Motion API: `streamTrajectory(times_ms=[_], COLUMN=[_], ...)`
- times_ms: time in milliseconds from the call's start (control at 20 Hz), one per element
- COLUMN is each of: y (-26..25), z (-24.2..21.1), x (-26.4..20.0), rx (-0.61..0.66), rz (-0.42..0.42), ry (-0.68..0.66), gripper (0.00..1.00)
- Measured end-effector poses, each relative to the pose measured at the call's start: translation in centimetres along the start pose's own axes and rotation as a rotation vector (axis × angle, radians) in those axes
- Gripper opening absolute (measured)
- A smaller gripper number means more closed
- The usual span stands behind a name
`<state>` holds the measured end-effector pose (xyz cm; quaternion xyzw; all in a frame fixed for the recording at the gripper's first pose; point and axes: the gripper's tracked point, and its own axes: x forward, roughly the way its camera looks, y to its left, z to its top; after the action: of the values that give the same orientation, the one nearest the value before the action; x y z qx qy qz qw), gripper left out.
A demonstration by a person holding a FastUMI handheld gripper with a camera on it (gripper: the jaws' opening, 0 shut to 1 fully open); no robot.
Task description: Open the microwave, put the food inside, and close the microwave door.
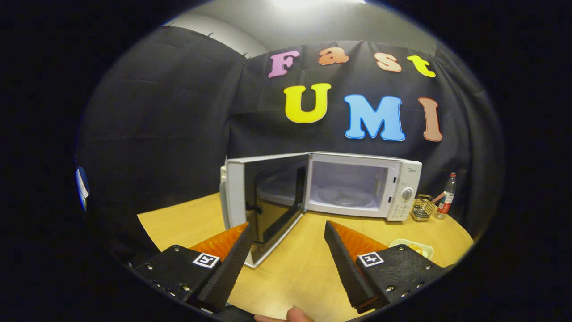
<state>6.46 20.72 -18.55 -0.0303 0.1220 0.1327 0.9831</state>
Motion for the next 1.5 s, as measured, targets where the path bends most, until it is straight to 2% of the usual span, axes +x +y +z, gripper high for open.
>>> streamTrajectory(times_ms=[200,500,750,950,1050,1100,1150,1250,1400,1500], y=[-10.1,-20.3,-23.5,-23.9,-24.6,-24.7,-24.5,-22.6,-18.5,-17.1], z=[-2.9,-7.7,-12.5,-14.9,-14.5,-14.5,-14.4,-13.5,-9.0,-6.5], x=[-0.4,1.0,3.1,4.7,4.7,4.7,4.8,4.3,4.5,5.5], rx=[-0.021,0.070,0.166,0.205,0.199,0.195,0.210,0.306,0.535,0.581], rz=[-0.128,-0.223,-0.221,-0.221,-0.267,-0.279,-0.275,-0.204,-0.037,-0.002], ry=[0.089,0.252,0.436,0.524,0.499,0.482,0.472,0.442,0.347,0.288], gripper=[0.97,0.97,0.97,0.97,0.85,0.83,0.72,0.72,0.71,0.71])
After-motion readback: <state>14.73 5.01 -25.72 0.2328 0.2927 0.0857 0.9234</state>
